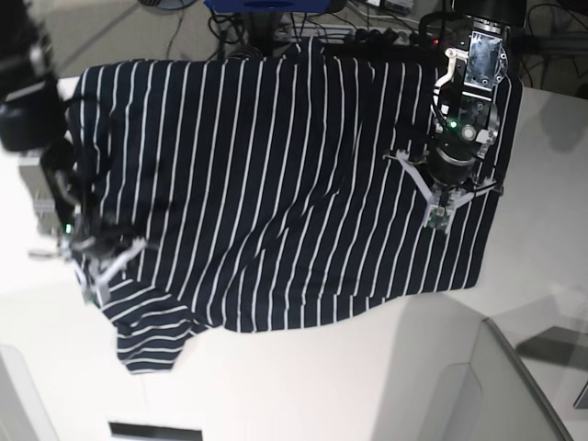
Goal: Layout the t-shirt on the table in an organized manner, then fold the t-shirt properly
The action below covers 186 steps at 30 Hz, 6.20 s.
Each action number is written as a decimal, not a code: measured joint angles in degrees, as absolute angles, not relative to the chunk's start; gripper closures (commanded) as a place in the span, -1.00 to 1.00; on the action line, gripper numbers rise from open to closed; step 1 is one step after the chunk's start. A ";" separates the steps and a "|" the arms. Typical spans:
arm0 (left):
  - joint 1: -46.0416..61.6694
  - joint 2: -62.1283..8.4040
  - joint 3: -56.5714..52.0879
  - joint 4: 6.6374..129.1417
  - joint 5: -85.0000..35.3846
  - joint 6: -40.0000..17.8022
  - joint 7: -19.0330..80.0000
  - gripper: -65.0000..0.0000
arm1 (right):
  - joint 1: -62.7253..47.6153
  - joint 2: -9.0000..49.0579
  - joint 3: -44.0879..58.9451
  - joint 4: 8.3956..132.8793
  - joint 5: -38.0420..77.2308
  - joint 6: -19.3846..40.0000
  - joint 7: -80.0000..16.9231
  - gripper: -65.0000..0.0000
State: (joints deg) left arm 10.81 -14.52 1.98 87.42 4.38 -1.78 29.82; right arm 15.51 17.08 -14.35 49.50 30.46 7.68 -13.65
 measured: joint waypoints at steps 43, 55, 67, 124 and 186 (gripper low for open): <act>-2.79 -16.29 -5.65 79.11 4.34 -9.91 29.67 1.00 | -9.80 10.44 5.28 92.71 29.89 0.43 -33.10 0.70; -22.00 -21.02 5.08 56.90 8.78 -22.52 29.17 -0.36 | -12.75 10.94 5.52 93.08 29.71 0.47 -32.47 0.70; -33.34 -20.60 18.44 35.48 9.67 -28.77 24.16 -0.38 | -13.98 10.59 5.52 93.17 29.74 0.47 -32.42 0.70; -17.87 -23.59 -18.04 48.45 -6.66 -30.06 29.36 -0.52 | -10.04 11.38 -13.15 92.97 29.71 0.45 -31.99 0.70; 19.25 -14.94 -7.99 88.90 9.32 -33.67 23.77 1.00 | -5.08 10.17 -13.23 75.44 29.87 0.71 -30.44 0.70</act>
